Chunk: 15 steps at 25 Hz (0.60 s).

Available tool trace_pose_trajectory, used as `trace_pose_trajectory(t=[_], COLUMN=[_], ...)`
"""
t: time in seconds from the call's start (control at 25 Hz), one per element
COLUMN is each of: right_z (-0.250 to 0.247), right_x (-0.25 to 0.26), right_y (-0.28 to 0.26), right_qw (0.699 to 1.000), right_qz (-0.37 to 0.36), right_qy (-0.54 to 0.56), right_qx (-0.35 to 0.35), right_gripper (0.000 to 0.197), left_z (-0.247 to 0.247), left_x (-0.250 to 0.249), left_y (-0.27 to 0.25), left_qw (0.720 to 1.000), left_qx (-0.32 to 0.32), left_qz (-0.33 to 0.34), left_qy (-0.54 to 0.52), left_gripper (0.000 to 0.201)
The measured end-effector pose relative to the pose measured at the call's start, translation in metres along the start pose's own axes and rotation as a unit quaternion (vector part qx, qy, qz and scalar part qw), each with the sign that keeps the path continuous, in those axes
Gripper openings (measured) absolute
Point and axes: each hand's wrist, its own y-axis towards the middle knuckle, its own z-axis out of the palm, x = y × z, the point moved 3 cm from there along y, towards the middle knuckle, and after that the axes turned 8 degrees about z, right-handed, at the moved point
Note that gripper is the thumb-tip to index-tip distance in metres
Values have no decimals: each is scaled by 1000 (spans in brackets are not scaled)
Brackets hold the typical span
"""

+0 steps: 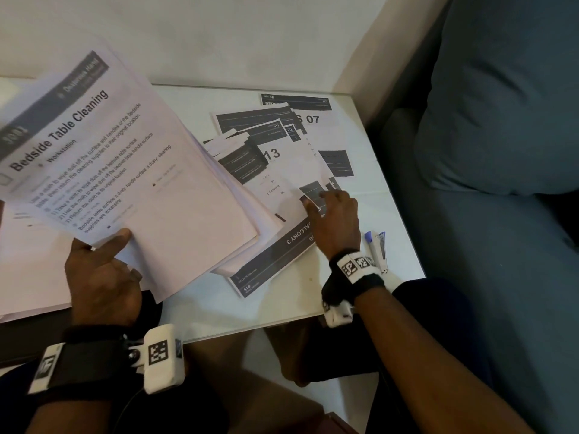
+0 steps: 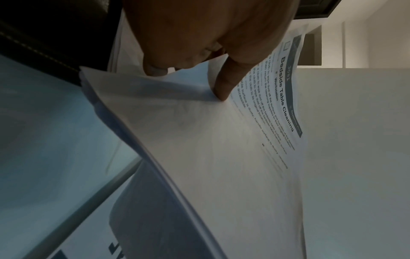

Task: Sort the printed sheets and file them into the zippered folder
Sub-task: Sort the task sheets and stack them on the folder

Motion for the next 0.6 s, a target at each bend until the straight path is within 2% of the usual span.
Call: trace_pose_trajectory(t=[0.12, 0.2, 0.24, 0.28, 0.36, 0.4, 0.44, 0.56, 0.6], right_z=[7, 11, 12, 13, 12, 12, 12, 17, 18], right_x=[-11, -13, -11, -10, -8, -7, -5, 2, 1], right_y=[34, 42, 44, 45, 42, 39, 34, 9, 4], right_qw=[992, 987, 987, 988, 991, 993, 996, 983, 980], right_qz=[78, 97, 96, 93, 81, 65, 29, -158, -178], right_qy=[-70, -103, -111, -112, -102, -92, -87, -96, -93], right_qx=[71, 77, 68, 59, 40, 29, 19, 2, -1], right_gripper=[75, 84, 81, 73, 47, 33, 24, 25, 27], left_z=[5, 6, 6, 10, 13, 14, 12, 11, 9], left_x=[4, 5, 7, 9, 10, 8, 12, 13, 15], left_y=[-2, -1, 1, 2, 1, -2, 3, 1, 3], left_qw=[998, 996, 995, 987, 979, 981, 978, 961, 955], left_qx=[19, 7, 2, 3, 6, 12, -15, -31, -28], left_qz=[-32, -45, -56, -81, -111, -112, -118, -142, -154], left_qy=[-42, -81, -86, -141, -172, -157, -170, -234, -254], left_gripper=[35, 31, 36, 39, 34, 32, 34, 32, 36])
